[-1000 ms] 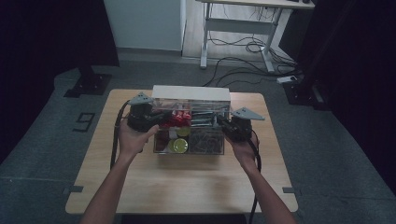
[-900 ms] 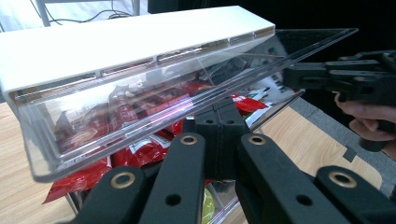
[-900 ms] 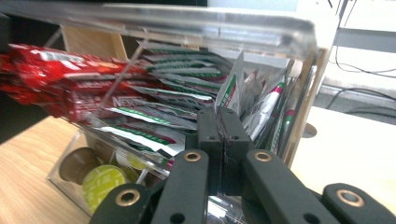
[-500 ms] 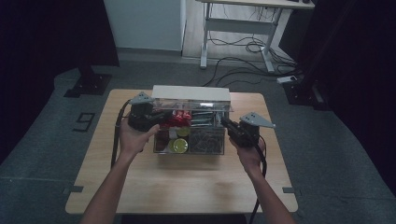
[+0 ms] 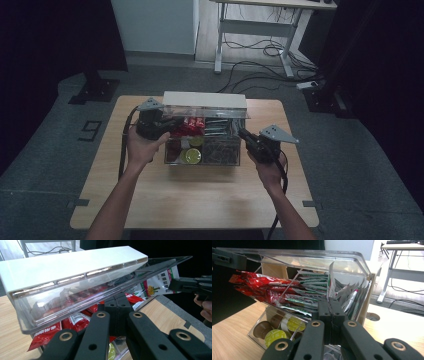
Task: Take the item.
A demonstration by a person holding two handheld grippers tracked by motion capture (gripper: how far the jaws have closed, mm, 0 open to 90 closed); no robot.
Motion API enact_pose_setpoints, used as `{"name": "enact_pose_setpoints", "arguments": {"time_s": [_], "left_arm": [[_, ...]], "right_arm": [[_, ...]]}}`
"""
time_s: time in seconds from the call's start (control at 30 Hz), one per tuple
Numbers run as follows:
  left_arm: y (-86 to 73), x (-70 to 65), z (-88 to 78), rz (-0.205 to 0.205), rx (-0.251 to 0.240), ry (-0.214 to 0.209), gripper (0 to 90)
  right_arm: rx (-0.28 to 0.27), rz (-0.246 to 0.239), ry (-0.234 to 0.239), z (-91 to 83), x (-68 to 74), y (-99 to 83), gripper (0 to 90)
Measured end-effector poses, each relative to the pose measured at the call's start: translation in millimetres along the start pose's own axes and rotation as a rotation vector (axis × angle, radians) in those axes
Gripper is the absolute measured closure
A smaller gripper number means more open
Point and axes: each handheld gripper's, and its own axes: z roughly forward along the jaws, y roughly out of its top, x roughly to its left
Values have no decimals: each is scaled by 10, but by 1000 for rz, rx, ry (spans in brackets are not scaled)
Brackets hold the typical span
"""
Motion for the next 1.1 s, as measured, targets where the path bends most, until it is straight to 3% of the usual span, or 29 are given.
{"name": "enact_pose_setpoints", "arguments": {"time_s": [0.47,0.73,1.1], "left_arm": [[7,16,-9,-8,-9,2,900],[10,13,3,-5,-2,4,900],[12,-1,26,1,7,5,900]], "right_arm": [[-61,18,9,-187,-36,-7,893],[-104,2,-3,-327,-33,-25,893],[-123,17,1,-497,-85,-28,893]]}}
